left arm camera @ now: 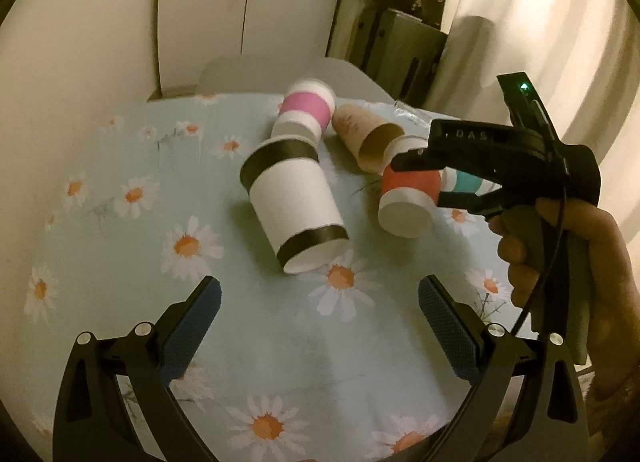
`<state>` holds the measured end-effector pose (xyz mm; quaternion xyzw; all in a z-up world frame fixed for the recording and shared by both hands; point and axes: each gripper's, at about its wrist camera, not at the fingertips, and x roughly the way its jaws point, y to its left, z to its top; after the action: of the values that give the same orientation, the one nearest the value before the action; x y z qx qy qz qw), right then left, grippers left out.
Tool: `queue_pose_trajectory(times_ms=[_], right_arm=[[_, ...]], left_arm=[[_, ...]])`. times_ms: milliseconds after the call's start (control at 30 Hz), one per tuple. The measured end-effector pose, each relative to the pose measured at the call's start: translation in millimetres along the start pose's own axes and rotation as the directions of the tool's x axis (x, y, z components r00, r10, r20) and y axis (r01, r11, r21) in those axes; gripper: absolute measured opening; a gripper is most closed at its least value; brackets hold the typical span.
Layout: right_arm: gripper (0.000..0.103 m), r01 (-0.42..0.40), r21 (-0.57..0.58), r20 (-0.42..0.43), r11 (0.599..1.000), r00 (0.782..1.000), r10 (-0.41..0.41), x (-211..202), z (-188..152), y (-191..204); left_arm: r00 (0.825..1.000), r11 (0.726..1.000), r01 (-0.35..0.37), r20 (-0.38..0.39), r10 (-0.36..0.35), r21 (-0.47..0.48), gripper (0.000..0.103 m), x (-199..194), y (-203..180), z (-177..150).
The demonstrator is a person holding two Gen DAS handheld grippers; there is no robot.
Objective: Flip cup upright
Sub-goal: 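Reach the right gripper toward the red-banded paper cup lying on its side, then close the right gripper around the red-banded cup's body and lift it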
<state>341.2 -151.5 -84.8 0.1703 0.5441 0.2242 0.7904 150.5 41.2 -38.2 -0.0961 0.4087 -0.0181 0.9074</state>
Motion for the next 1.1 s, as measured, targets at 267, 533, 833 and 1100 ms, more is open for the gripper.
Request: queue_pose_trajectory(times_ms=[267,533,833,1100], right_arm=[[0.067,0.018,0.009,-0.004,1.0,1.0,-0.018,6.1,-2.3,-3.0],[0.067,-0.046,-0.043,-0.031,0.998,0.999,0.044,-22.6,-17.5,4.6],[0.067,-0.144,-0.161,-0.083,0.976,0.988,0.132,-72.2,-67.6,18.6],[0.067,-0.191,-0.179,-0.193,0.965,0.969,0.156,-76.5,-101.9,20.0]], left_arm=[[1.0,1.0,-0.014,-0.001,0.014,-0.018,0.096,-2.1,3.5,-0.2],[1.0,1.0,-0.015,0.014,0.015,-0.017,0.096,-12.6,10.0,-0.1],[1.0,1.0,0.015,-0.028,-0.015,0.004,0.096,-20.7,15.5,-10.6],[0.996,0.999,0.034,-0.077,-0.035,-0.018,0.096,-24.8,20.2,-23.2]])
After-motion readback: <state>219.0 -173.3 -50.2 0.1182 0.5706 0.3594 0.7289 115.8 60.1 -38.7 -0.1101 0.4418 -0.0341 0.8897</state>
